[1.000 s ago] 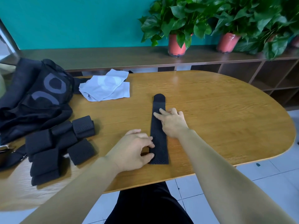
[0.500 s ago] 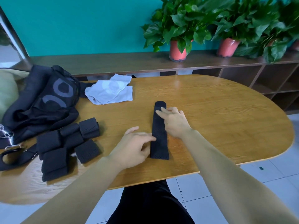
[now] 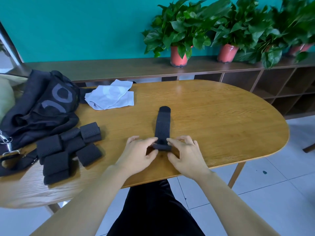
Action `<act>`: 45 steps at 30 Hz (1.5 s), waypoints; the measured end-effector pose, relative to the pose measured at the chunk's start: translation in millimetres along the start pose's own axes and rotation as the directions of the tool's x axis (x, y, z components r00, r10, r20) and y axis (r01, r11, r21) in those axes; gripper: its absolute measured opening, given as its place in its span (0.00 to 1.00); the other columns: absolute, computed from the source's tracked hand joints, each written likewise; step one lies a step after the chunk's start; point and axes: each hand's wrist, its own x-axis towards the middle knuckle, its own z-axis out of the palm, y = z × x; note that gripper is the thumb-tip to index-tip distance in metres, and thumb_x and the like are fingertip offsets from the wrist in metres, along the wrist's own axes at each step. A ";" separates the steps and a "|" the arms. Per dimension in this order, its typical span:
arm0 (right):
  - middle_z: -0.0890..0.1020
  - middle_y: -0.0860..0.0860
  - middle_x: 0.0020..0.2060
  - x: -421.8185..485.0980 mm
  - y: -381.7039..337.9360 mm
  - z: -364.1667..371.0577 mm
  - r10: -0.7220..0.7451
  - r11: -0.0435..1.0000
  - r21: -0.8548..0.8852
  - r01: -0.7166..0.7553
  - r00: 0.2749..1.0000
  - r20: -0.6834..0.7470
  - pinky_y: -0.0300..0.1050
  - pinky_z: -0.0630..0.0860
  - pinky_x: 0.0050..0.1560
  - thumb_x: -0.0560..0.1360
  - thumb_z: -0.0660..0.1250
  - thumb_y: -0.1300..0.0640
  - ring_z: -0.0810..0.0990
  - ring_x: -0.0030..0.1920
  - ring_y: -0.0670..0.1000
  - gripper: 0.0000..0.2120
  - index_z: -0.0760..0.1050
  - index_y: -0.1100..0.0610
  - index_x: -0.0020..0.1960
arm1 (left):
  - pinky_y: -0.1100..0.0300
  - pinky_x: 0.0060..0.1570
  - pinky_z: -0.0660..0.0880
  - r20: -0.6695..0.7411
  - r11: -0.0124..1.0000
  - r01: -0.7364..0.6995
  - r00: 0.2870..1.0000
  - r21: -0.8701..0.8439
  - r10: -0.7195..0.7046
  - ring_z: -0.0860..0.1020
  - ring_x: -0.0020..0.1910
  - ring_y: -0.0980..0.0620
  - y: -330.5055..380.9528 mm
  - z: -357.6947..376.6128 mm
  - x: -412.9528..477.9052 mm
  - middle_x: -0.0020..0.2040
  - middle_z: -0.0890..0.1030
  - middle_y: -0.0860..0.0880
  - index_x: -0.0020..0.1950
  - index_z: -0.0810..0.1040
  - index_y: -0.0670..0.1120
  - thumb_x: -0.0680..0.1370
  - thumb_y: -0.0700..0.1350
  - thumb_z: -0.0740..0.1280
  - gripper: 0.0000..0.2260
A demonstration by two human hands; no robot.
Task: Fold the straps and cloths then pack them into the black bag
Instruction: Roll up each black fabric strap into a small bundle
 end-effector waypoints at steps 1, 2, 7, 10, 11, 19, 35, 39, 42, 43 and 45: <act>0.81 0.47 0.51 2.7 -3.2 4.1 0.055 0.998 0.019 -0.053 0.996 -0.066 0.45 0.63 0.55 0.74 0.63 0.50 0.67 0.64 0.48 0.21 0.74 0.54 0.66 | 0.58 0.71 0.53 -0.031 0.999 0.032 0.999 -0.008 -0.032 0.77 0.57 0.58 0.7 2.3 1.6 0.55 0.82 0.56 0.68 0.72 0.53 0.79 0.51 0.63 0.17; 0.82 0.47 0.47 5.2 -6.6 8.1 0.109 0.994 0.042 -0.104 0.985 -0.136 0.46 0.63 0.53 0.75 0.65 0.50 0.70 0.61 0.50 0.19 0.75 0.55 0.63 | 0.56 0.69 0.56 -0.060 0.998 0.063 0.996 -0.007 -0.063 0.78 0.52 0.57 1.2 4.4 3.4 0.51 0.83 0.56 0.63 0.75 0.53 0.79 0.52 0.63 0.13; 0.82 0.47 0.43 11.2 -18.7 21.8 0.244 0.970 0.082 -0.231 0.940 -0.237 0.45 0.64 0.50 0.77 0.65 0.52 0.72 0.56 0.51 0.21 0.70 0.54 0.69 | 0.58 0.61 0.58 -0.123 0.986 0.158 0.981 0.057 -0.150 0.78 0.46 0.55 10.6 7.2 10.3 0.48 0.83 0.55 0.72 0.68 0.51 0.81 0.51 0.62 0.19; 0.83 0.48 0.44 13.5 -20.5 26.6 0.227 0.972 -0.008 -0.236 0.943 -0.245 0.48 0.67 0.47 0.75 0.67 0.54 0.74 0.54 0.53 0.22 0.71 0.55 0.69 | 0.57 0.60 0.57 -0.104 0.976 0.174 0.982 0.134 -0.160 0.78 0.50 0.54 13.8 6.3 15.7 0.51 0.82 0.55 0.74 0.64 0.51 0.81 0.52 0.61 0.22; 0.83 0.49 0.44 14.2 -20.7 28.6 0.221 0.970 -0.041 -0.239 0.941 -0.257 0.49 0.69 0.45 0.74 0.68 0.54 0.76 0.52 0.55 0.22 0.73 0.56 0.66 | 0.57 0.60 0.57 -0.097 0.972 0.176 0.982 0.158 -0.162 0.78 0.50 0.54 13.4 6.2 17.1 0.51 0.82 0.56 0.74 0.65 0.52 0.81 0.52 0.61 0.21; 0.79 0.51 0.38 16.8 -17.9 36.8 0.160 0.958 -0.180 -0.221 0.940 -0.301 0.47 0.71 0.35 0.66 0.77 0.58 0.77 0.39 0.55 0.15 0.82 0.55 0.52 | 0.54 0.57 0.60 -0.066 0.953 0.192 0.981 0.234 -0.181 0.73 0.56 0.53 11.8 8.1 18.5 0.52 0.79 0.56 0.72 0.68 0.52 0.80 0.53 0.62 0.20; 0.83 0.50 0.52 17.8 -15.5 36.1 0.022 0.963 -0.258 -0.070 0.983 -0.184 0.48 0.70 0.41 0.71 0.62 0.57 0.78 0.53 0.55 0.10 0.82 0.57 0.44 | 0.56 0.68 0.50 0.178 0.975 -0.015 0.984 0.222 -0.025 0.61 0.73 0.58 -5.9 -2.3 28.9 0.73 0.67 0.58 0.71 0.71 0.54 0.77 0.56 0.64 0.22; 0.82 0.48 0.55 12.5 -16.8 28.1 0.022 0.984 -0.172 -0.038 0.996 -0.091 0.50 0.70 0.49 0.68 0.60 0.50 0.75 0.58 0.54 0.19 0.81 0.57 0.51 | 0.58 0.66 0.50 0.160 0.980 -0.022 0.987 0.197 -0.010 0.65 0.69 0.59 -7.9 -8.5 26.6 0.68 0.73 0.57 0.69 0.74 0.54 0.79 0.56 0.62 0.19; 0.82 0.51 0.53 8.1 -16.0 23.7 0.039 0.997 -0.068 -0.047 0.993 -0.114 0.48 0.67 0.52 0.70 0.62 0.56 0.74 0.58 0.54 0.18 0.80 0.57 0.58 | 0.55 0.65 0.54 0.129 0.994 0.038 0.990 0.106 -0.051 0.70 0.64 0.58 -8.7 -13.4 18.0 0.57 0.81 0.57 0.67 0.74 0.55 0.80 0.58 0.59 0.18; 0.82 0.53 0.51 8.4 -16.8 23.0 0.078 0.997 -0.019 -0.081 0.989 -0.129 0.48 0.66 0.52 0.73 0.63 0.59 0.74 0.58 0.53 0.17 0.79 0.56 0.60 | 0.54 0.65 0.56 0.125 0.996 0.062 0.990 0.065 -0.070 0.71 0.63 0.57 -8.0 -15.0 14.9 0.55 0.81 0.57 0.68 0.73 0.55 0.79 0.59 0.59 0.19; 0.82 0.53 0.49 13.2 -19.7 24.3 0.167 0.985 0.058 -0.159 0.974 -0.155 0.46 0.64 0.54 0.77 0.61 0.60 0.73 0.58 0.52 0.17 0.75 0.55 0.65 | 0.53 0.68 0.57 0.107 0.995 0.104 0.989 -0.007 -0.103 0.73 0.63 0.57 -7.0 -15.7 9.6 0.57 0.81 0.55 0.70 0.71 0.54 0.78 0.59 0.62 0.21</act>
